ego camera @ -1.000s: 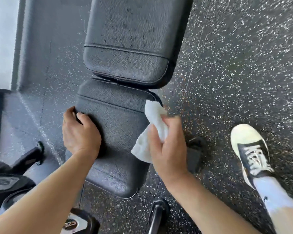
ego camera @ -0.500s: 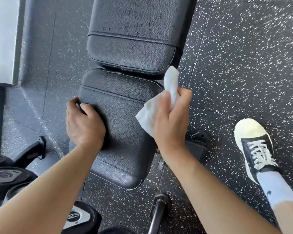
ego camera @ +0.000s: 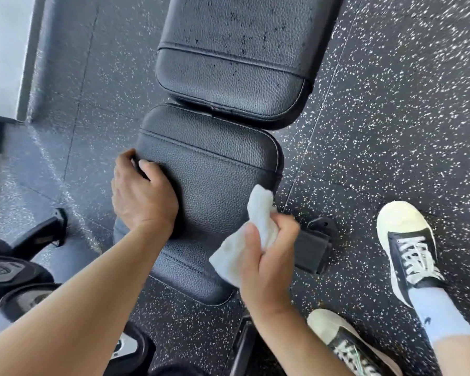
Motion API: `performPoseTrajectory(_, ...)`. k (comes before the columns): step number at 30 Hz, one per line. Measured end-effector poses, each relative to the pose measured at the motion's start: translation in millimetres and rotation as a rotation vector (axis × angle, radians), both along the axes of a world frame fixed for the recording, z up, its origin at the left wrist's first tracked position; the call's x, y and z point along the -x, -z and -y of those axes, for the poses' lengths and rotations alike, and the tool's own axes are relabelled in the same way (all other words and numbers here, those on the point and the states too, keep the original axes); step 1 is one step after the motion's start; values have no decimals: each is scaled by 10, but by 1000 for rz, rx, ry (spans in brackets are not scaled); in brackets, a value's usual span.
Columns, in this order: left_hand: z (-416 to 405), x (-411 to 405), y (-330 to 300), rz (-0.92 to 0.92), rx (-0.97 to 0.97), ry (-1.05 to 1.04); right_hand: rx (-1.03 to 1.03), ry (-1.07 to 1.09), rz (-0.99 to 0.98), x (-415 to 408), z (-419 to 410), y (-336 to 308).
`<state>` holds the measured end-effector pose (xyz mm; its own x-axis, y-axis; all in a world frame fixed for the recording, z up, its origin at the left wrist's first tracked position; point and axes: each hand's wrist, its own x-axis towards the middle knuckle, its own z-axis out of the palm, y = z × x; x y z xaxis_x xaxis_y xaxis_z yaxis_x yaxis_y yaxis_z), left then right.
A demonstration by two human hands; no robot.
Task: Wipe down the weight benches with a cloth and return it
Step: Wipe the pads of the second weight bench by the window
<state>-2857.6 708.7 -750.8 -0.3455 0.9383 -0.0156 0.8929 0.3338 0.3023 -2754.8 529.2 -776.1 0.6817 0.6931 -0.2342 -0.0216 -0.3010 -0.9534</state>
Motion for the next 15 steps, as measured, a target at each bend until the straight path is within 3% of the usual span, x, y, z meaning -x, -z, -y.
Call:
performPoseTrajectory(6, 4, 23, 20, -4, 8, 27, 15, -99, 428, -502, -731, -78)
performPoseTrajectory(9, -7, 19, 16, -6, 17, 19, 67, -286, 628, -615, -949, -212)
performPoseTrajectory(15, -2, 9, 13, -15, 20, 28, 103, -627, 847, -438, -1662, -408)
